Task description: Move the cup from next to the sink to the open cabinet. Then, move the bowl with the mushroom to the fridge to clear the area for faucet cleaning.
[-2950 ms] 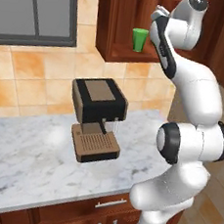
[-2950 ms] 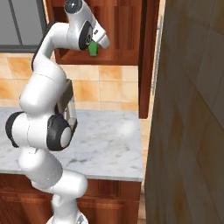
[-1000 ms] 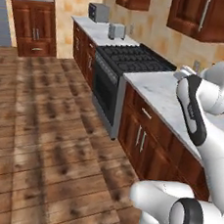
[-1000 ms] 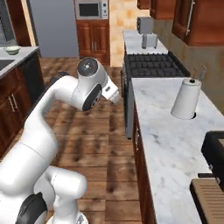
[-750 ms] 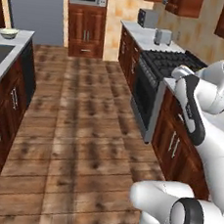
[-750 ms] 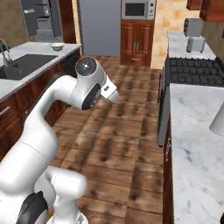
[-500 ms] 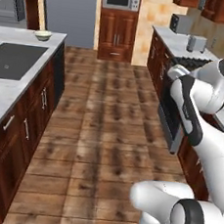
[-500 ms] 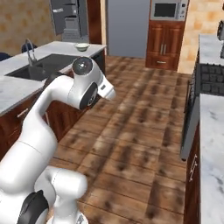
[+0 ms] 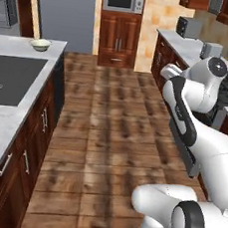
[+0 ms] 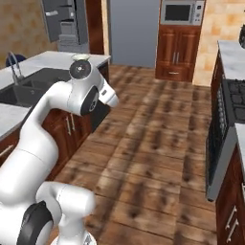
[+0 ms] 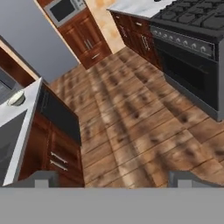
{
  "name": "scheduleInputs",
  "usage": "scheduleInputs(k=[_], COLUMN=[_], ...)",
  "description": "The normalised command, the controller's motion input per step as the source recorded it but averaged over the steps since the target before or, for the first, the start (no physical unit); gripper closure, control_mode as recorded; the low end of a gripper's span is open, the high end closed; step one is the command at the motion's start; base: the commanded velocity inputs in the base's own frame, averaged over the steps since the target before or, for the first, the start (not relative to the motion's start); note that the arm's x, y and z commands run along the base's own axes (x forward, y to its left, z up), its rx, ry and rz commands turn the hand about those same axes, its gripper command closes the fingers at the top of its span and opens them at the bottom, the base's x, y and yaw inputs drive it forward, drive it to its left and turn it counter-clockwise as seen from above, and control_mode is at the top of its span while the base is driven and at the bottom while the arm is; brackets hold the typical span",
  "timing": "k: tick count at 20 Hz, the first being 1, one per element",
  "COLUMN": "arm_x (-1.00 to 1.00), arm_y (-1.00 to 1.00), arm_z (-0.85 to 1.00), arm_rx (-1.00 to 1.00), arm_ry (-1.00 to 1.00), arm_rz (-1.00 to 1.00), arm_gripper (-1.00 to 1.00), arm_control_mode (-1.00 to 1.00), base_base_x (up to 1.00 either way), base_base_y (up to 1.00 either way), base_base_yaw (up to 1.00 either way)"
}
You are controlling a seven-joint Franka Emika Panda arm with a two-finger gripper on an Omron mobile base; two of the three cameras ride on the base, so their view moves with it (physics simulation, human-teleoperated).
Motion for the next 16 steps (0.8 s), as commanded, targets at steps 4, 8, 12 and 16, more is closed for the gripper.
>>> scheduleInputs(k=[4,8,12,16], arm_x=[0.0,0.0,0.0,0.0], arm_y=[0.0,0.0,0.0,0.0], arm_z=[0.0,0.0,0.0,0.0], arm_rx=[0.0,0.0,0.0,0.0], arm_ry=[0.0,0.0,0.0,0.0], arm_rz=[0.0,0.0,0.0,0.0], arm_gripper=[-1.0,-1.0,-1.0,-1.0], arm_control_mode=[1.0,1.0,1.0,1.0], base_base_x=[1.0,1.0,1.0,1.0], base_base_y=[0.37,0.41,0.4,0.32], base_base_yaw=[-0.2,-0.18,-0.18,-0.15])
